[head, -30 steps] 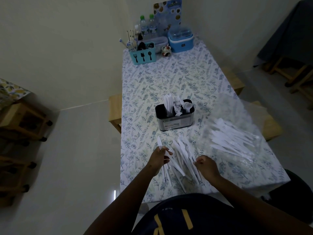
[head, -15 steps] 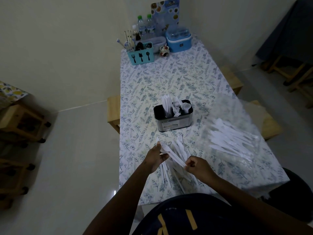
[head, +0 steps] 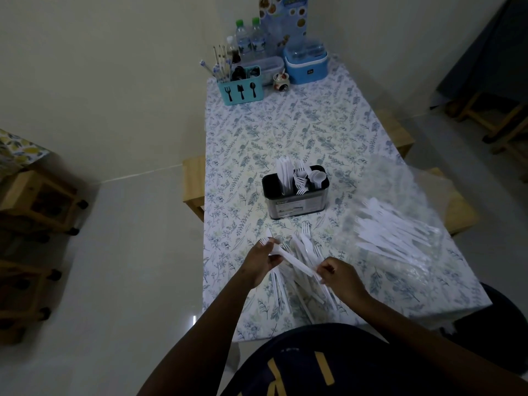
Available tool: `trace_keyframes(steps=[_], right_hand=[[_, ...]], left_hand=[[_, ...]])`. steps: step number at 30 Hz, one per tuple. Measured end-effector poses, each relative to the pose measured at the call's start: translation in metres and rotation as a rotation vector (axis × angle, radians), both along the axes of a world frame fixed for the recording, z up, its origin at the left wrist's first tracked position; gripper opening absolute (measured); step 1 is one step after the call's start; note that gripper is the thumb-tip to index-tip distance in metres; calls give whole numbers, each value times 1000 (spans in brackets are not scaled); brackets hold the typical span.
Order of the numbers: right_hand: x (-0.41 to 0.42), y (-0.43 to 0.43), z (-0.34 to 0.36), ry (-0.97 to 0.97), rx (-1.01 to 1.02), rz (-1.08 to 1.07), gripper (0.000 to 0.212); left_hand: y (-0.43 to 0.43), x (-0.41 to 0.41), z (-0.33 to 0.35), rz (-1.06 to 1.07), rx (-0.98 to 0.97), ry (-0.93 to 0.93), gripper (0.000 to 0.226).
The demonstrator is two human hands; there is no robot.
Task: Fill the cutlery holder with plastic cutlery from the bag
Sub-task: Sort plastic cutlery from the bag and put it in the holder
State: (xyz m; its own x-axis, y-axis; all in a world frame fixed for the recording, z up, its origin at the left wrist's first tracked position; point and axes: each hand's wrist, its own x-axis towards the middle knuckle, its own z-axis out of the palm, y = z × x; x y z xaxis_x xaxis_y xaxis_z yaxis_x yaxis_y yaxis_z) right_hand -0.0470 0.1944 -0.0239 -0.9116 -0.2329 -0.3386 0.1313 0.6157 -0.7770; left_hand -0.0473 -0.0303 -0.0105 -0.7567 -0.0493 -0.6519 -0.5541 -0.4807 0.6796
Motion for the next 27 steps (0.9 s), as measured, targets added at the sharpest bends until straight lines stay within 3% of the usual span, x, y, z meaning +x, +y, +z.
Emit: trace_keyframes(steps=[3,11,19,22,27], right_hand=[[-3,13,-13,22,192,-106,15],[2,13,-27,-48,413,92,6],[2,4,-31,-53,420,117,18],[3,6,-35,-68,409,77,34],[3,6,-15,-69,114,-127,22]], left_hand=[[-4,-2,-4,61,-32,-36,19],[-2,3,-10,96,-50,-74,15],[-1,3,-8,99,-30,-54,18],[-3,3,-8,81,-46,-53,20],[-5,6,-12,26,-61,-55,15]])
